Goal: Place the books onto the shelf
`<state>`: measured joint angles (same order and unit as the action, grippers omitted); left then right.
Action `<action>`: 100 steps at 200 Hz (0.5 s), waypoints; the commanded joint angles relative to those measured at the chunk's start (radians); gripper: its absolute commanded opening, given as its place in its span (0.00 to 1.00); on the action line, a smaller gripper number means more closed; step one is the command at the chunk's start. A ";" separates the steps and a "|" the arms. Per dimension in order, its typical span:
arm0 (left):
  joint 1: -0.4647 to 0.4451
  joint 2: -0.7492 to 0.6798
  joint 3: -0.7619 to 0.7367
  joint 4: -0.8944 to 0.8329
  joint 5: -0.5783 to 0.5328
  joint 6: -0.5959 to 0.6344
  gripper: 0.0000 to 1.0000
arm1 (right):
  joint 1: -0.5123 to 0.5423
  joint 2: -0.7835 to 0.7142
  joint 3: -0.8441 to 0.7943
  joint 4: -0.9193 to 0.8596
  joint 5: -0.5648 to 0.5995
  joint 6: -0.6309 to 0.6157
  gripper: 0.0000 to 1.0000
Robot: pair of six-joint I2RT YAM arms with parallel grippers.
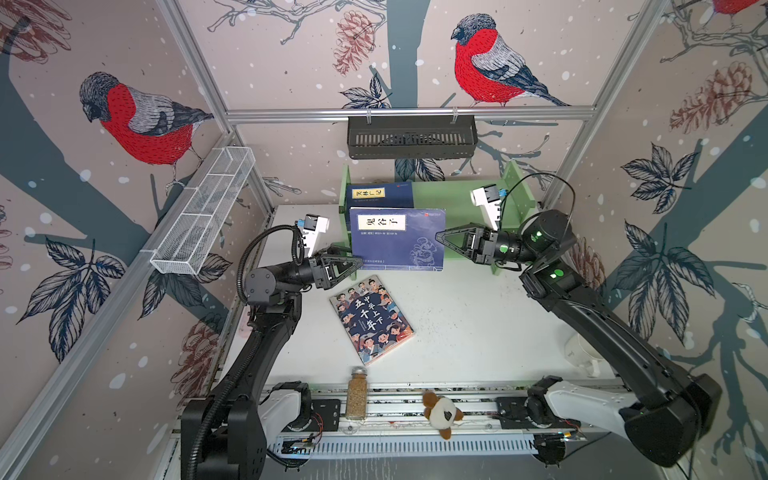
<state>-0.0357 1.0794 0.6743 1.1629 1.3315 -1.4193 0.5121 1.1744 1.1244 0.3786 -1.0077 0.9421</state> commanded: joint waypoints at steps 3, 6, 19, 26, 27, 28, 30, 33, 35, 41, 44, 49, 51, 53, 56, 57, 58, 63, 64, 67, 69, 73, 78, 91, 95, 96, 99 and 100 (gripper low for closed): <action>-0.006 0.007 0.010 -0.004 -0.020 0.017 0.90 | 0.014 0.007 -0.006 0.047 0.014 -0.015 0.00; -0.005 0.008 0.012 -0.008 -0.021 0.020 0.89 | 0.014 0.008 -0.006 0.042 0.014 -0.020 0.00; -0.005 0.006 0.021 -0.045 -0.025 0.036 0.79 | 0.016 0.007 -0.009 0.008 0.023 -0.041 0.00; -0.005 0.004 0.024 -0.060 -0.027 0.040 0.72 | 0.016 0.007 -0.009 -0.016 0.030 -0.055 0.00; -0.004 0.003 0.025 -0.062 -0.028 0.041 0.71 | 0.016 0.008 -0.009 -0.018 0.032 -0.058 0.00; -0.004 0.002 0.024 -0.064 -0.027 0.041 0.70 | 0.016 0.008 -0.009 -0.021 0.032 -0.060 0.00; -0.005 0.002 0.025 -0.067 -0.028 0.041 0.68 | 0.016 0.007 -0.008 -0.029 0.033 -0.065 0.00; -0.004 0.001 0.027 -0.071 -0.029 0.042 0.65 | 0.016 0.006 -0.007 -0.039 0.036 -0.071 0.00; -0.004 -0.001 0.027 -0.073 -0.028 0.042 0.64 | 0.016 0.007 -0.006 -0.048 0.037 -0.077 0.00; -0.006 -0.005 0.027 -0.077 -0.029 0.041 0.59 | 0.016 0.008 -0.005 -0.069 0.041 -0.090 0.00; -0.006 -0.006 0.027 -0.078 -0.029 0.040 0.57 | 0.016 0.008 -0.003 -0.077 0.043 -0.095 0.00; -0.004 -0.010 0.027 -0.078 -0.031 0.039 0.53 | 0.016 0.008 -0.003 -0.088 0.046 -0.102 0.00; -0.004 -0.009 0.027 -0.078 -0.031 0.038 0.51 | 0.016 0.007 -0.004 -0.093 0.047 -0.105 0.00; -0.005 -0.011 0.027 -0.078 -0.030 0.037 0.50 | 0.016 0.007 -0.004 -0.097 0.046 -0.107 0.00; -0.004 -0.011 0.026 -0.077 -0.031 0.035 0.48 | 0.016 0.007 -0.005 -0.103 0.048 -0.111 0.00; -0.004 -0.012 0.026 -0.077 -0.032 0.034 0.47 | 0.016 0.007 -0.005 -0.106 0.048 -0.112 0.00; -0.005 -0.013 0.026 -0.078 -0.032 0.034 0.46 | 0.016 0.008 -0.005 -0.107 0.049 -0.113 0.00; -0.005 -0.013 0.026 -0.077 -0.032 0.030 0.43 | 0.016 0.008 -0.005 -0.116 0.051 -0.119 0.00; -0.005 -0.014 0.026 -0.078 -0.033 0.030 0.42 | 0.016 0.009 -0.005 -0.118 0.052 -0.119 0.00; -0.003 -0.014 0.026 -0.078 -0.033 0.028 0.40 | 0.017 0.010 -0.005 -0.125 0.052 -0.123 0.00; -0.004 -0.015 0.027 -0.078 -0.033 0.028 0.39 | 0.016 0.010 -0.005 -0.128 0.053 -0.126 0.00; -0.003 -0.014 0.027 -0.078 -0.034 0.026 0.36 | 0.016 0.010 -0.005 -0.134 0.054 -0.131 0.00; -0.004 -0.015 0.029 -0.078 -0.035 0.025 0.33 | 0.017 0.012 -0.005 -0.144 0.055 -0.136 0.00; -0.005 -0.015 0.031 -0.081 -0.038 0.022 0.28 | 0.017 0.013 -0.005 -0.167 0.062 -0.151 0.00; -0.004 -0.014 0.031 -0.080 -0.039 0.022 0.27 | 0.017 0.014 -0.005 -0.174 0.065 -0.157 0.00; -0.003 -0.014 0.031 -0.081 -0.039 0.022 0.26 | 0.017 0.014 -0.005 -0.176 0.065 -0.157 0.00; -0.004 -0.015 0.031 -0.083 -0.040 0.022 0.25 | 0.017 0.014 -0.005 -0.182 0.068 -0.162 0.00; -0.004 -0.015 0.031 -0.083 -0.040 0.023 0.25 | 0.017 0.015 -0.005 -0.184 0.069 -0.163 0.00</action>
<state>-0.0383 1.0695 0.6952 1.0615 1.3048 -1.3830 0.5274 1.1866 1.1137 0.2249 -0.9558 0.8330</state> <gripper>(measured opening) 0.275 0.082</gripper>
